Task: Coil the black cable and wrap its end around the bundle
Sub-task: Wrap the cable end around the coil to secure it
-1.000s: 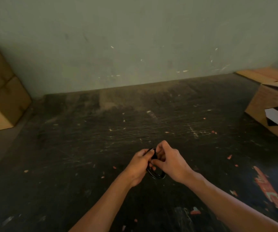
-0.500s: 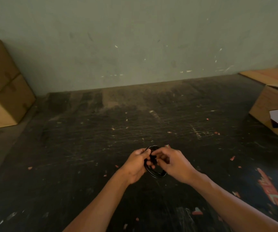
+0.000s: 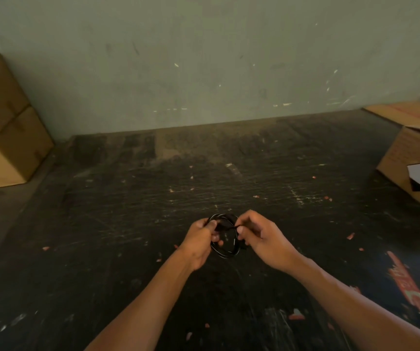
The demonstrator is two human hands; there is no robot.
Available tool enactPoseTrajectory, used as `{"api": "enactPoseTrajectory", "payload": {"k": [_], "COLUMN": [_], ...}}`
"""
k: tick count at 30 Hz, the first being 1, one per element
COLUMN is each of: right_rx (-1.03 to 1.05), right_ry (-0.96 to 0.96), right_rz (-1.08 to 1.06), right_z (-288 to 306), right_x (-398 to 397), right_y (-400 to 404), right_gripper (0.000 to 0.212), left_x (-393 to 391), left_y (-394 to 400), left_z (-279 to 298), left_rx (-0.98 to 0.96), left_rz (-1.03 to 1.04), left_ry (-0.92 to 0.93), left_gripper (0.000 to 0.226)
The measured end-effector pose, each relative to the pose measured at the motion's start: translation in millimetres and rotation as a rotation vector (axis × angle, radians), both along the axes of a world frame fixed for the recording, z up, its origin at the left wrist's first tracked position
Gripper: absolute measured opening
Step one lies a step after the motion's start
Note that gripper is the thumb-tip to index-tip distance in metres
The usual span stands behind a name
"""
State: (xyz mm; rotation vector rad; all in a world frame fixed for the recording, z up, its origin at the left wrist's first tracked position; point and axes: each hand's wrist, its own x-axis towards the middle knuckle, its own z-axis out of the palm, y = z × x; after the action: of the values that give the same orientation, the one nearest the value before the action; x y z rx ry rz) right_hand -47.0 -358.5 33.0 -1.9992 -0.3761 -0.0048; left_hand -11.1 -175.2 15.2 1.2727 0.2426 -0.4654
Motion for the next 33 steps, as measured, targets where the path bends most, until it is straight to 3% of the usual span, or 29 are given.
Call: {"api": "enactPoseTrajectory", "payload": {"k": [3,7,13,22,28,33], "right_rx": [0.295,0.337,0.323,0.477,0.548,0.512], "right_ry": [0.312,0.57,0.664,0.947,0.982,1.001], "right_rz": [-0.01,-0.154,-0.243,-0.204,-0.215,-0.369], "right_z": [1,-1,-7,-7,-6,-9], "right_x": [0,2,2,-3,-2,-1], "right_y": [5,16,23,22,22,22], "right_gripper": [0.014,0.048,0.02,0.023,0.019,0.02], "left_x": [0,1,0,-2,-5,-5], "left_y": [-1,-3,-8,-6,-6,-6], "left_z": [2,0,-6,-1,1,-4], "left_rx": [0.107,0.26,0.398,0.437,0.477,0.539], "left_rz": [-0.033,-0.092,-0.133,-0.153,-0.175,-0.116], "left_ry": [-0.068,-0.158,-0.238,-0.309,-0.382,-0.417], "left_gripper": [0.024,0.026,0.023,0.023,0.02,0.026]}}
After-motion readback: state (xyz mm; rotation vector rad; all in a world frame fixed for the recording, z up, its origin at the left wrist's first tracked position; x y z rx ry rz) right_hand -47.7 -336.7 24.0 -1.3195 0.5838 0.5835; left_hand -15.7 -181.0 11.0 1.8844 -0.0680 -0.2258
